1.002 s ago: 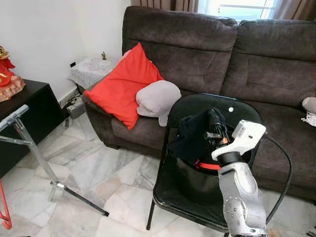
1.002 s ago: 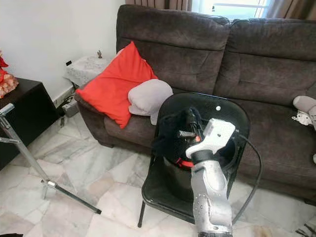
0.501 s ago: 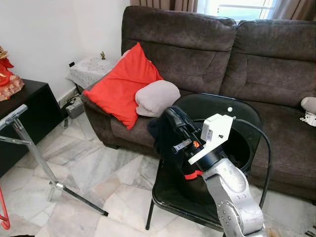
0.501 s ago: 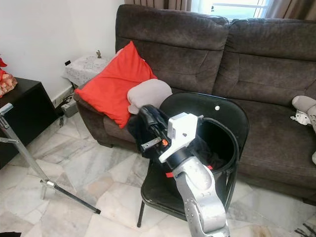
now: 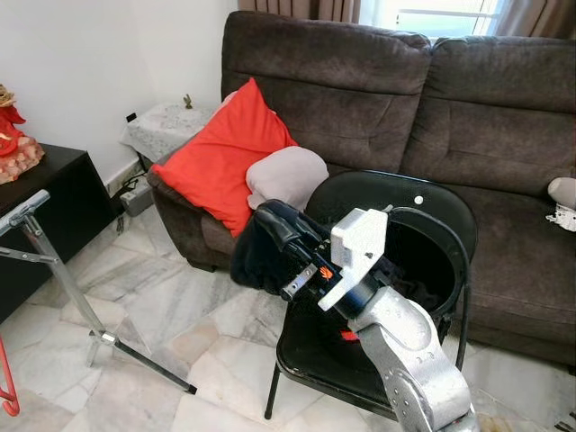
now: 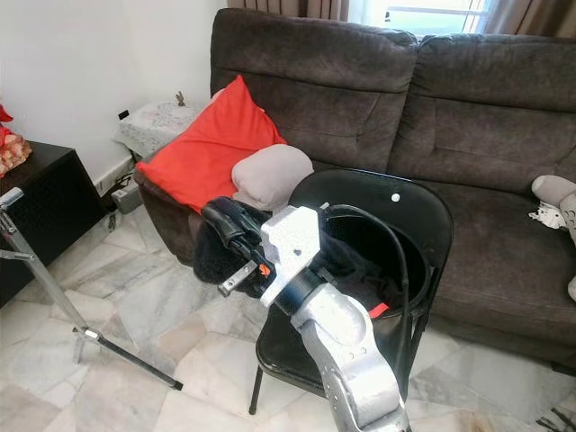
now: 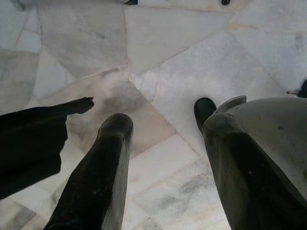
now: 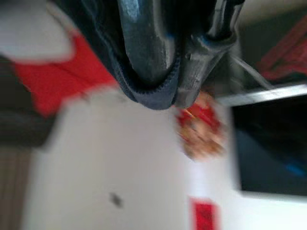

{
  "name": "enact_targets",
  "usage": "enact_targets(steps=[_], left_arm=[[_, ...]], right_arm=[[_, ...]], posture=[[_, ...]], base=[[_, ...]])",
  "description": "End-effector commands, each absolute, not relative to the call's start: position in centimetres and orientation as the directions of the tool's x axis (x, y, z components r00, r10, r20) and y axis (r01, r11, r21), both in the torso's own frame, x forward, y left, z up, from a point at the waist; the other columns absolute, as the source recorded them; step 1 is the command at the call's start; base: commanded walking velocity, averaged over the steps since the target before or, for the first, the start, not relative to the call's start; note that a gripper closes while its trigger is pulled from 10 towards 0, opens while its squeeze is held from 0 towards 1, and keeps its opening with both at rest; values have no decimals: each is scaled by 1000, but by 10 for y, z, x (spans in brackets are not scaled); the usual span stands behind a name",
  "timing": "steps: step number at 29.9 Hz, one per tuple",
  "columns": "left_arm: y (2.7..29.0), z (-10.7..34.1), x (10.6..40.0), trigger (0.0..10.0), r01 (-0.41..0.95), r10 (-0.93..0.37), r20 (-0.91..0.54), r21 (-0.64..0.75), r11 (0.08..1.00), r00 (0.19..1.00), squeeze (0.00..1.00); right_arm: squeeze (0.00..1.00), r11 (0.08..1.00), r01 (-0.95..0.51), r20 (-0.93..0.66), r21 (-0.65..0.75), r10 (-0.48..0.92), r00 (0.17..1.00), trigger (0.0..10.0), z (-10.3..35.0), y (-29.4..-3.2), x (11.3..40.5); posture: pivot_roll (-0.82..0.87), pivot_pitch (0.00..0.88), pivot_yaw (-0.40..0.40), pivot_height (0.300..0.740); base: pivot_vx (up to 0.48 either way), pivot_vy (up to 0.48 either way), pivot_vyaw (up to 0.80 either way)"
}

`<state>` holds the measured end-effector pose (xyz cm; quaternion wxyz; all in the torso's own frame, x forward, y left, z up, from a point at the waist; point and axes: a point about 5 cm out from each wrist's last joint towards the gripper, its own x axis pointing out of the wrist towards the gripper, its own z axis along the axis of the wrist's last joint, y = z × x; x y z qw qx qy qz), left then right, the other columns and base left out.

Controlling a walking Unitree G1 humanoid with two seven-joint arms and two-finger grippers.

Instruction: Hang hanger

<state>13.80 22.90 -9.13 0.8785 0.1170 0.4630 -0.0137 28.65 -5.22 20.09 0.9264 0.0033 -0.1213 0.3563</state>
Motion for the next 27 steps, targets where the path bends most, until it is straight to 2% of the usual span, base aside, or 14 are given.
enact_targets(steps=[1,8,20,27], left_arm=[[229,-94,132,10000,146,91,-831,202,968,549,0],[228,-94,131,10000,151,83,-836,193,969,543,0],[226,-96,129,10000,157,74,-843,184,970,532,0],[225,-96,129,10000,160,72,-845,183,970,530,0]], right_arm=[[0,789,-611,192,-72,612,767,10000,197,-58,292],[0,830,-554,112,-67,558,822,10000,183,-66,295],[0,841,-536,98,-76,541,835,10000,177,-69,291],[0,824,-556,112,-110,566,817,10000,180,-72,289]], posture=[[83,28,45,740],[82,32,42,740],[83,31,40,740],[87,23,37,740]], base=[[0,0,0],[0,0,73],[0,0,800],[0,0,800]])
